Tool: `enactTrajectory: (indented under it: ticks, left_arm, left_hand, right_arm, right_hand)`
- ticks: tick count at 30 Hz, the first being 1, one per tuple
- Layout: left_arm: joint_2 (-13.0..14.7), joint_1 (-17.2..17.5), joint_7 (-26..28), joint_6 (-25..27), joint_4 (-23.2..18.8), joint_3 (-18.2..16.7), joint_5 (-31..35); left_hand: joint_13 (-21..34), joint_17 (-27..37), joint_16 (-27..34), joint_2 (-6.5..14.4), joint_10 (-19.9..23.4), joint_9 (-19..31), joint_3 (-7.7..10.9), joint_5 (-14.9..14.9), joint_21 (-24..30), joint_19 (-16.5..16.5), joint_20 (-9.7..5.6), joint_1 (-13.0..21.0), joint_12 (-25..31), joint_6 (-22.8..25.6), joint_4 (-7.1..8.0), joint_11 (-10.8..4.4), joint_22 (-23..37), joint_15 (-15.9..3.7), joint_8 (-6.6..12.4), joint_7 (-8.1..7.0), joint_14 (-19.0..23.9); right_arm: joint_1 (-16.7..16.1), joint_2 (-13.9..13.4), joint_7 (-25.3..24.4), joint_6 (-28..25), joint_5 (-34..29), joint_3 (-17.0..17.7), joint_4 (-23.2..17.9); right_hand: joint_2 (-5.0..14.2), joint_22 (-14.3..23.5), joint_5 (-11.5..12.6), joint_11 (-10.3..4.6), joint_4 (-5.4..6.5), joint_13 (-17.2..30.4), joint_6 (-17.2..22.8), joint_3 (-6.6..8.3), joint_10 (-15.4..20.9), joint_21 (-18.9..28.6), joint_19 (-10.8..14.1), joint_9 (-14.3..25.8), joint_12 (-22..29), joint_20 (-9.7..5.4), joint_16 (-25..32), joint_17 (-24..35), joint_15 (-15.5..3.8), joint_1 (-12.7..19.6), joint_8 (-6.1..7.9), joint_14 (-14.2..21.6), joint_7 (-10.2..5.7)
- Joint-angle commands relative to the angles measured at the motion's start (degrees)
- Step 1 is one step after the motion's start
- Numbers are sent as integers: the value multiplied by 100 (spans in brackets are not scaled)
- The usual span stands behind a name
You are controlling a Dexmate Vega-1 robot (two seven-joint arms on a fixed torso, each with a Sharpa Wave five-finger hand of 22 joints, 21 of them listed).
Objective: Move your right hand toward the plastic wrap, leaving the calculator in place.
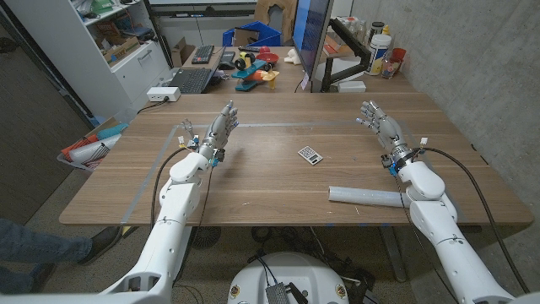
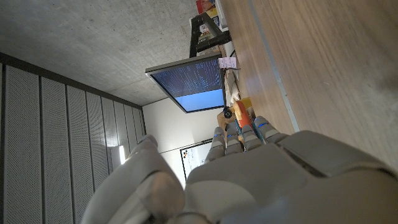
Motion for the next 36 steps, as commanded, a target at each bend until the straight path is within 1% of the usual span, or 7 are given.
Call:
enactTrajectory:
  ticks: [1,8,12,22,29,36]
  left_arm:
    - [-6,53,33,24,-72,2,0]
    - [11,68,6,66,-79,4,-9]
    - [7,84,12,58,-92,-7,-15]
    - [34,142,30,117,-207,-15,2]
    - [55,158,33,179,-274,-15,12]
    - [66,150,44,238,-320,9,46]
  left_hand:
    - [3,16,13,43,17,5,24,-19,-41,-6,3,6,-6,47,-34,-24,24,8,-1,21,32]
    - [3,17,14,49,22,6,21,-24,-60,2,3,5,-7,68,-38,-25,25,-1,5,15,39]
    - [2,16,16,51,23,6,19,-27,-71,5,6,5,-8,88,-40,-27,25,7,10,18,47]
    - [1,17,13,57,28,6,12,-33,-118,-29,5,3,-10,97,-46,-29,26,-2,8,18,47]
    - [1,17,10,60,39,6,8,-37,-136,-28,5,1,-8,100,-49,-41,27,0,6,16,42]
    - [0,17,7,67,40,6,1,-43,-216,-141,-15,-3,-13,135,-55,-37,28,-4,14,17,38]
  right_arm:
    - [-87,-87,89,140,-48,41,-76]
    - [-169,-238,87,-99,-186,54,-359]
    - [-194,-295,113,-79,-233,68,-424]
    - [-312,-319,81,-45,-353,59,-546]
    - [-455,-324,43,-38,-391,101,-680]
    - [-595,-325,21,-7,-402,165,-791]
  right_hand:
    - [-63,20,53,-21,-8,27,46,-42,62,-19,81,34,10,-17,38,4,-17,12,6,87,-49]
    - [-72,20,81,-17,-26,28,68,-44,85,-36,109,35,10,-12,39,-10,-21,36,15,112,-66]
    - [-77,20,103,-25,-44,29,71,-41,91,-52,121,36,5,-12,40,-21,-18,62,17,134,-80]
    - [-81,20,146,-23,-73,31,91,-38,142,-87,143,38,11,-7,37,-42,-34,105,25,160,-86]
    - [-81,20,180,-62,-88,33,118,-39,160,-117,161,40,6,-6,34,-58,-42,125,34,183,-99]
    - [-81,20,204,-65,-96,35,129,-41,195,-137,181,41,10,-4,41,-68,-49,134,37,217,-99]
